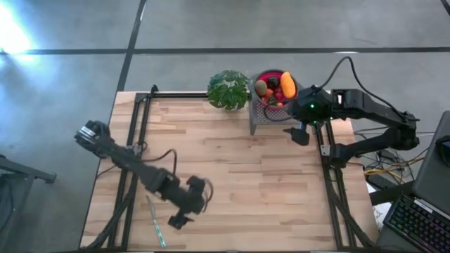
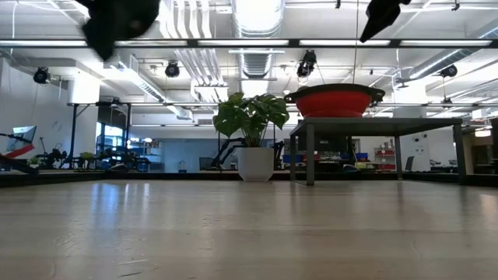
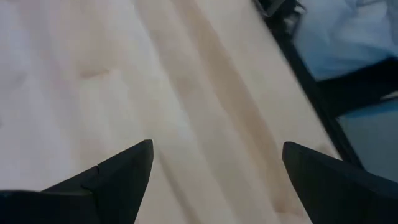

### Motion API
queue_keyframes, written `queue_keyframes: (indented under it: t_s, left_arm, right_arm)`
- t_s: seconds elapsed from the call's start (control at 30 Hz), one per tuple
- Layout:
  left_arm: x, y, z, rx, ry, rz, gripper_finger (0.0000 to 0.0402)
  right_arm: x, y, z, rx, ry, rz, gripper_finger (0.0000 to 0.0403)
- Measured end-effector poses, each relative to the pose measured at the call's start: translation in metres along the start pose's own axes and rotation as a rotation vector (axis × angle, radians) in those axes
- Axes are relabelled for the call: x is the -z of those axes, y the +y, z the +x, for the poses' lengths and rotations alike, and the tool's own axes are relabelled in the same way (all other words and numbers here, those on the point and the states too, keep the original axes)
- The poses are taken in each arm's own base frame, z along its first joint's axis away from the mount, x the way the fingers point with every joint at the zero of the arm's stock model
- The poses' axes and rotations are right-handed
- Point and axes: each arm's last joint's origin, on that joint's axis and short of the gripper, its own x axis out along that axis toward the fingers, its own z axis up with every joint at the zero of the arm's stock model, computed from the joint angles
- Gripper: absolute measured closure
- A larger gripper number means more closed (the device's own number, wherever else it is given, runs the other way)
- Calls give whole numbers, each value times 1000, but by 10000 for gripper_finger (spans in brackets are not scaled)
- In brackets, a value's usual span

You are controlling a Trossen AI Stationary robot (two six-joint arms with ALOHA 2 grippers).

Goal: Pick & Place Fruit
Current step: Put the blue knife on the shelf

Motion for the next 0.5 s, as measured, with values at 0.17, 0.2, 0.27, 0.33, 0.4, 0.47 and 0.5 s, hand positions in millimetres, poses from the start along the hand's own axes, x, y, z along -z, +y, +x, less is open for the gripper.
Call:
queue_keyframes:
  t_s: [0.17,0.2,0.27,0.33,0.4,0.47,0.5]
  left_arm:
    - [9,-41,3,52,19,60,39]
    - [11,-47,4,47,24,51,39]
    - [15,-57,7,24,29,31,39]
    - [18,-66,10,24,40,-1,39]
    - [22,-73,12,28,57,-25,39]
    - [26,-80,15,33,78,-48,39]
    - [29,-83,16,34,90,-51,39]
  right_arm:
    - [6,0,5,1,24,-1,28]
    - [7,0,6,1,26,-1,28]
    - [7,1,7,1,31,-1,28]
    - [7,1,8,4,31,-2,28]
    - [6,0,7,8,29,-5,28]
    - [6,0,7,11,21,-4,28]
    - [5,0,7,11,13,-2,28]
